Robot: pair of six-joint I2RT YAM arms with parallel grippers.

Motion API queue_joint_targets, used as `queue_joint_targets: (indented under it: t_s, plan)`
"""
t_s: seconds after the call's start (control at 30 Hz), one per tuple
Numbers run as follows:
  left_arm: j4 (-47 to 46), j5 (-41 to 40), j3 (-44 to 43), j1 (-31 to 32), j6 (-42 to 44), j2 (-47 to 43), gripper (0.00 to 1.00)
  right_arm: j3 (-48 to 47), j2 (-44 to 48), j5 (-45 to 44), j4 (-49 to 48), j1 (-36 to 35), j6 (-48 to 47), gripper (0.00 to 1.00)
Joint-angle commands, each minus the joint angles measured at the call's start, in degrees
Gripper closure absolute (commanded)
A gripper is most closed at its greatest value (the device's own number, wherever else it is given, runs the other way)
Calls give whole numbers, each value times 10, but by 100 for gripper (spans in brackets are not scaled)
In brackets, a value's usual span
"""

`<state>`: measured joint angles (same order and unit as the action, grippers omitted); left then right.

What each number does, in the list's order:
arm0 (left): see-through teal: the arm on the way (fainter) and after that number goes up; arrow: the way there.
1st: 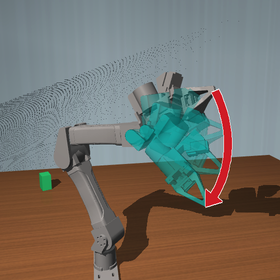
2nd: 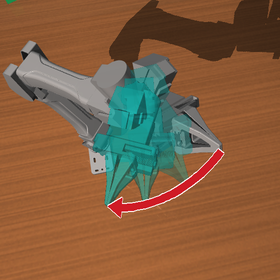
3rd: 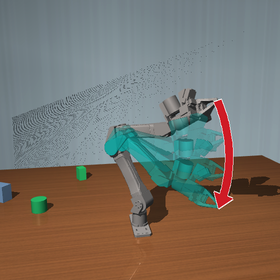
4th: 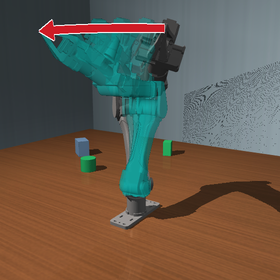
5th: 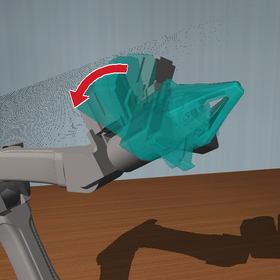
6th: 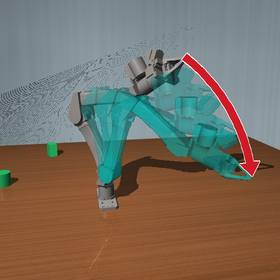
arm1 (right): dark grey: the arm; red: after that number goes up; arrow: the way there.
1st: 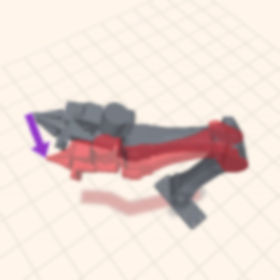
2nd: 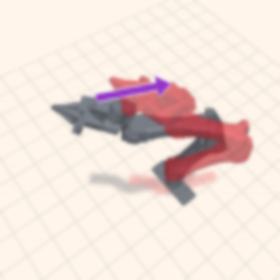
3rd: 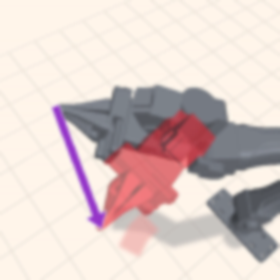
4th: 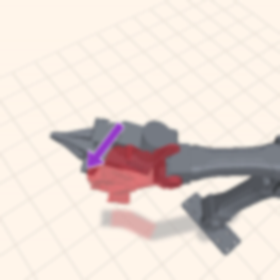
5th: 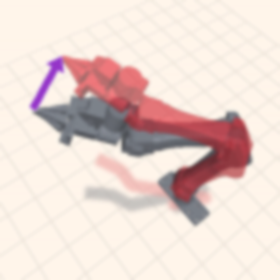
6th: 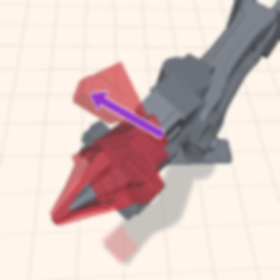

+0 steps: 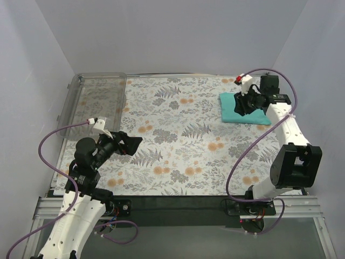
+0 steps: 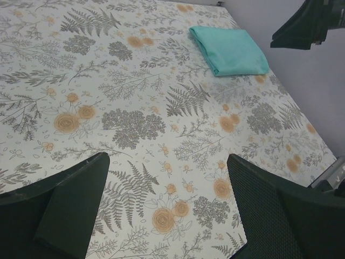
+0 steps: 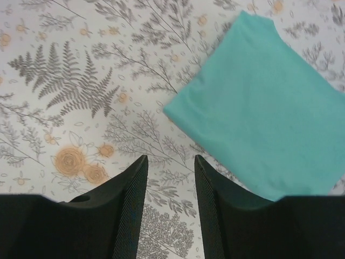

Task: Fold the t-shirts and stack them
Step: Neatly place the folded tshirt to the corner

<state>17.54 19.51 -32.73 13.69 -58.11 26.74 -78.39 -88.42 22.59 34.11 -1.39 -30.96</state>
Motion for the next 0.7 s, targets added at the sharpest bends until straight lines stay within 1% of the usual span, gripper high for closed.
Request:
queue_joint_targets:
  t_s: [0.0,0.07,0.1,0.13,0.17,0.2,0.23,0.27,0.3,0.33,0.37,0.4,0.43,0.47,0.53,0.6,0.67]
  plan:
    - [1,30,-24,-2,2,1,16,69,38,26,-19,43,10,60]
    - [9,44,-31,-2,4,9,16,106,81,24,-39,49,-1,58]
    - [12,47,-36,-2,5,16,16,143,126,18,-45,50,-3,57]
    - [15,48,-39,-2,3,30,16,156,149,11,-49,53,-2,55]
    - [22,46,-42,-2,1,38,16,173,173,5,-57,54,0,49]
    - [25,41,-47,-2,-3,45,16,199,218,-3,-63,57,5,44]
    - [26,35,-50,-2,-6,59,16,215,242,-23,-70,60,14,37]
    - [28,30,-51,-2,-10,62,16,230,263,-33,-86,61,17,22]
    - [29,20,-54,-2,-14,67,16,262,309,-47,-97,62,20,12]
    - [29,12,-55,-2,-18,70,15,277,331,-75,-108,65,27,2]
    - [32,0,-56,-2,-21,74,15,292,353,-95,-135,67,44,2]
    - [35,-22,-60,-2,-23,77,14,312,395,-122,-156,67,72,2]
    - [37,-39,-62,-2,-26,79,13,341,413,-164,-173,69,97,2]
    - [47,-55,-65,-2,-28,81,9,349,429,-154,-172,71,101,2]
    - [52,-88,-67,-2,-27,82,7,358,460,-124,-157,72,103,2]
    - [58,-105,-65,-2,-25,79,5,361,481,-113,-140,72,119,2]
    - [63,-122,-60,-2,-20,75,5,370,489,-126,-140,72,141,2]
